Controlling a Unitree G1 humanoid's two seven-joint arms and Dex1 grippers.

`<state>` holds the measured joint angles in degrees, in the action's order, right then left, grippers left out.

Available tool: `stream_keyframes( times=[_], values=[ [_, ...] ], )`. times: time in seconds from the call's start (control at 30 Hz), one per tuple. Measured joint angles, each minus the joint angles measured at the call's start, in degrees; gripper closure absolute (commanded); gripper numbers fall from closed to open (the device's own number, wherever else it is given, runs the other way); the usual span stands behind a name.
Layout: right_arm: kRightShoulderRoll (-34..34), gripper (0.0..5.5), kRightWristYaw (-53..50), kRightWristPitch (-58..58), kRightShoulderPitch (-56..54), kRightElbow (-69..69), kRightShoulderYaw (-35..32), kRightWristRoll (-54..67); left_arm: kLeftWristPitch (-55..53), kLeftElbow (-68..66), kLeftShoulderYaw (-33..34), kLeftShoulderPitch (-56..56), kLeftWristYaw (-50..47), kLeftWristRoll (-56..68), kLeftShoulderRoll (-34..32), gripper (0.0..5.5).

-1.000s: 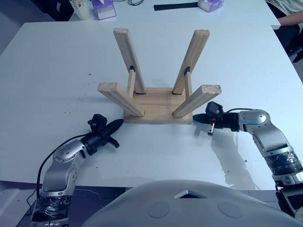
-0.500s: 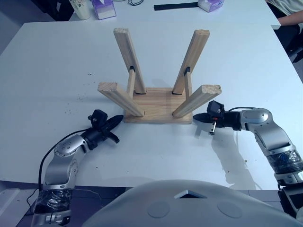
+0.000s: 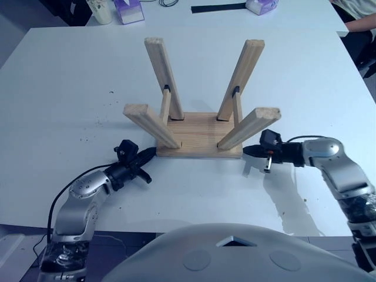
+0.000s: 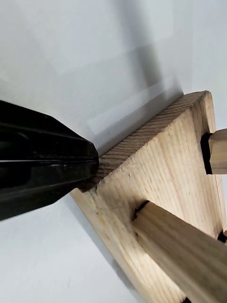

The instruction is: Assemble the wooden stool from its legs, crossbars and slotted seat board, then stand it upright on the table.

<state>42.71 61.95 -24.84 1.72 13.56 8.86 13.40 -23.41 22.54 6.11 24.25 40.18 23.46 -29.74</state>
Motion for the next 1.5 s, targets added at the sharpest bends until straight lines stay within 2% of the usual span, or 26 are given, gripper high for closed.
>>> stream_keyframes(
  times=[0.2, 0.3, 0.4, 0.5, 0.63, 0.87, 1.03, 1.17, 1.2, 1.27, 1.4, 1.5],
  values=[
    [5.76, 5.5, 1.28, -8.93, 10.7, 16.44, -14.63, 13.75, -4.75, 18.54, 9.96, 14.38, -1.01, 13.4, -0.8, 5.49],
    [6.9, 5.5, -0.23, -14.28, 12.29, 21.67, -21.99, 21.37, -6.46, 23.96, 15.13, 16.78, -2.69, 21.51, -1.9, 5.49],
    [7.03, 5.5, -2.44, -17.26, 12.01, 22.98, -24.96, 25.32, -8.1, 24.9, 17.25, 15.68, -3.07, 25.43, -4.03, 5.49],
    [5.72, 5.5, -5.33, -19.15, 8.21, 22.9, -24.39, 27.2, -9.69, 23.35, 17.9, 10.3, -5.86, 27.43, -5.36, 5.49],
    [4.11, 5.5, -7.28, -18.92, 5.03, 19.55, -20.21, 24.54, -9.27, 19.1, 13.83, 5.61, -6.29, 24.19, -5.48, 5.49],
    [2.94, 5.5, -7.16, -16.79, 4.61, 17.38, -19.4, 23.94, -5.7, 17.16, 12.34, 5.91, -5.47, 22.58, -4.24, 5.49],
    [4.07, 5.5, -2.69, -10.4, 4.16, 11.91, -17.88, 21.02, -4.26, 12.91, 13.25, 7.12, -0.13, 22.48, -4.43, 5.49],
    [6.06, 5.5, 0.33, -5.94, 2.59, 3.76, -17.16, 17.14, -1.7, 5.04, 17.14, 6.68, 2.87, 18.11, -7.65, 5.49],
    [6.19, 5.5, 0.8, -4.71, 2.05, 2.78, -16.24, 16.33, -0.91, 3.62, 16.92, 6.12, 3.71, 16.65, -8.49, 5.29],
    [6.39, 5.31, 2.12, -0.4, 1.17, 0.36, -13.03, 12.65, 1.51, 0.55, 14.32, 5.01, 5.99, 12.02, -10.56, 5.1],
    [3.52, 4.71, 3.27, 9.06, -4.99, -9.99, -2.93, 2.24, 6.44, -7.31, 2.54, -0.5, 9.02, 0.96, -11.03, 4.42],
    [1.83, 4.3, 6.81, 12.3, -9.38, -14.45, 0.43, 0.97, 10.89, -10.11, -1.97, -5.45, 11.1, -4.06, -11.24, 4.0]
  ],
)
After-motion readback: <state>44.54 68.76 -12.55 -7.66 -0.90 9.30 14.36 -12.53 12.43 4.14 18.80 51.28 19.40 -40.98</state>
